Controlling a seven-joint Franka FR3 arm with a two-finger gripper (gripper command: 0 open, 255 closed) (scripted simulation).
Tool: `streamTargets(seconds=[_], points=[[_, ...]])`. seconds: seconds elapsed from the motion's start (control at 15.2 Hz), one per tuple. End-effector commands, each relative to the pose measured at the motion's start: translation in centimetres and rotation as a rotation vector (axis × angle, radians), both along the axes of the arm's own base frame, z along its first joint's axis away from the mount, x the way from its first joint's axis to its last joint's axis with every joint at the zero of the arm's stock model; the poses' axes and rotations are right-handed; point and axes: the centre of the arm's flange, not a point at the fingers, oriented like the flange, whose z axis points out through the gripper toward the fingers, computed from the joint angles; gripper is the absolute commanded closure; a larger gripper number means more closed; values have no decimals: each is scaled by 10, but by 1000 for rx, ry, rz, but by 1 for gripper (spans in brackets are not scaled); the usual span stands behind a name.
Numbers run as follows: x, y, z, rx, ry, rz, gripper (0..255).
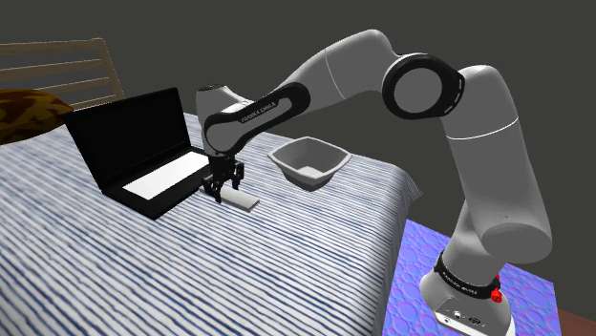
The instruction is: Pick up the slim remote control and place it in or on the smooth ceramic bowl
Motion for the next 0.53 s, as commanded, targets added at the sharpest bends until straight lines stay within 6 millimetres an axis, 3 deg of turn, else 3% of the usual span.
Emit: streamTargets(seconds=[0.0, 0.13, 0.46], points=[[0, 0, -1, -1, 2, -1, 255], [0, 0, -1, -1, 2, -1, 255], [0, 0, 25, -1, 2, -1, 255]])
